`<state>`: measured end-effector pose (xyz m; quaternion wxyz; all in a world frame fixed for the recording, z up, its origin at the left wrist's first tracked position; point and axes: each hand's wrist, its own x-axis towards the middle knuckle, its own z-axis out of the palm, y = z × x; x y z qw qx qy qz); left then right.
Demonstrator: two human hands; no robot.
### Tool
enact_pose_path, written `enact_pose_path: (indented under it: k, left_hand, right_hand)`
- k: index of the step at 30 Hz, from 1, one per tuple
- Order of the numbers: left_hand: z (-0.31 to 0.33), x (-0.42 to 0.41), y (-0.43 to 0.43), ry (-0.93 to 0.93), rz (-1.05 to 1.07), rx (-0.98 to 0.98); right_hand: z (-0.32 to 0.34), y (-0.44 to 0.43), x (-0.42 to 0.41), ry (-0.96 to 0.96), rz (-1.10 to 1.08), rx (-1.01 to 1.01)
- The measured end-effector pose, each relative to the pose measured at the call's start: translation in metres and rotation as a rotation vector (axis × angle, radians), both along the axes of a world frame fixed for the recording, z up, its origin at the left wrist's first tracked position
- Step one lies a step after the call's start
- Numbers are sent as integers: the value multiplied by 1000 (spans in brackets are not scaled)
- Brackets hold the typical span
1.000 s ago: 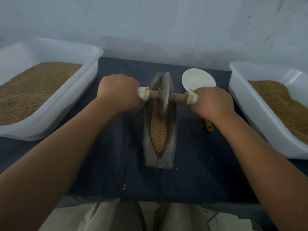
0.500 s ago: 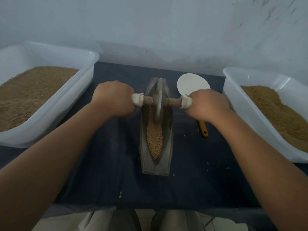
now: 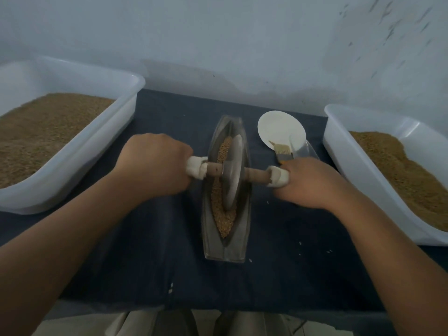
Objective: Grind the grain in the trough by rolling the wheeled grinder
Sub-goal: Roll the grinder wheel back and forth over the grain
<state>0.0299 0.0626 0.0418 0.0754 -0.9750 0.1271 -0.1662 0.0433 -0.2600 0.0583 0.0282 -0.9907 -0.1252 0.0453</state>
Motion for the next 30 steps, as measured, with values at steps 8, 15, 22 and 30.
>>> enact_pose_path:
  k: [8, 15, 22, 30]
  left_hand:
    - [9, 38, -16, 14, 60, -23]
    - [6, 4, 0, 33, -38, 66]
    - [6, 46, -10, 78, 35, -66]
    - [-2, 32, -7, -55, 4, 9]
  right_hand:
    - [-27, 6, 39, -361, -105, -45]
    - [1, -11, -7, 199, 22, 105]
    - [-21, 8, 35, -406, -82, -58]
    - [-27, 3, 20, -378, -62, -14]
